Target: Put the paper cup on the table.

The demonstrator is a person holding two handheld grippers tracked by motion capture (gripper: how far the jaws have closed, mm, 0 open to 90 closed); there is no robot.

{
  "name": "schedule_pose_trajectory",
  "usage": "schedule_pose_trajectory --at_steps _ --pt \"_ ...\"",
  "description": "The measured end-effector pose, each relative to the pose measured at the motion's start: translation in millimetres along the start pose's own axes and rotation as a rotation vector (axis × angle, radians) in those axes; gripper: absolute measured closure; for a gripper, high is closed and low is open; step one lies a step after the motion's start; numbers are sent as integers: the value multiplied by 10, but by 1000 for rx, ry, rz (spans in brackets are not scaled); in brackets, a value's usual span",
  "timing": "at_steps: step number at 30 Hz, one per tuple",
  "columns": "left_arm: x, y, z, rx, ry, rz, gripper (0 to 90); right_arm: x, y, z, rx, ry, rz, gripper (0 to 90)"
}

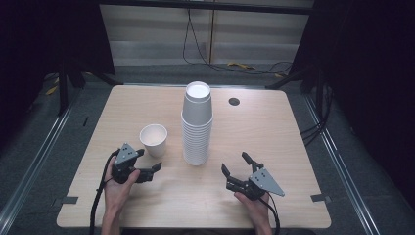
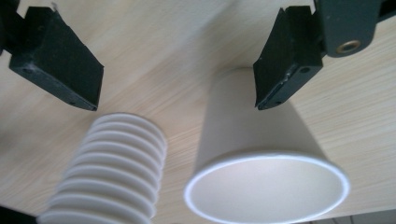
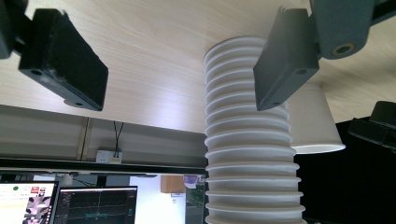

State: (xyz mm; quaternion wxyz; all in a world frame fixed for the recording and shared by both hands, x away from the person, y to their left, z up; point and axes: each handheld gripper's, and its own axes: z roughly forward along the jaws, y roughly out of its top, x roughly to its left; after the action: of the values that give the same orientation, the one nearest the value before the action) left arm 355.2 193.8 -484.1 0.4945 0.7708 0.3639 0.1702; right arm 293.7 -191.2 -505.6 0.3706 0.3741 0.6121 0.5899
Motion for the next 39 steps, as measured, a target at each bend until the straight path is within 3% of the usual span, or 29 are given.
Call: schedule_pose_trajectory --at_steps 5,9,12,17,21,30,32,35,37,39 --pt "-74 -18 -42 -57 -14 -19 157 1 0 -1 -1 -1 0 175" --pt "-139 -28 -24 -77 -16 -12 157 1 1 0 3 0 0 175" --pt "-224 -37 -10 -70 -6 30 157 0 -1 -2 -4 0 -1 175" --pt "-383 -94 57 -123 1 -21 173 -1 0 -3 -1 1 -2 175" --pt "-485 -110 96 -140 -6 -14 172 -1 0 -4 -2 1 -2 175" --pt "-625 -177 203 -120 -55 -20 157 -3 -1 -5 -4 1 1 175" --pt "-660 -185 223 -127 -48 -20 157 -3 -1 -5 -3 1 2 175" --pt "-721 -201 246 -119 -21 22 158 -3 -2 -4 -5 3 3 175" --pt "-743 -208 249 -168 -2 20 158 -3 -2 -3 -5 4 4 176" --pt "-719 -196 258 -155 -1 32 158 -4 -2 -3 -5 3 4 176"
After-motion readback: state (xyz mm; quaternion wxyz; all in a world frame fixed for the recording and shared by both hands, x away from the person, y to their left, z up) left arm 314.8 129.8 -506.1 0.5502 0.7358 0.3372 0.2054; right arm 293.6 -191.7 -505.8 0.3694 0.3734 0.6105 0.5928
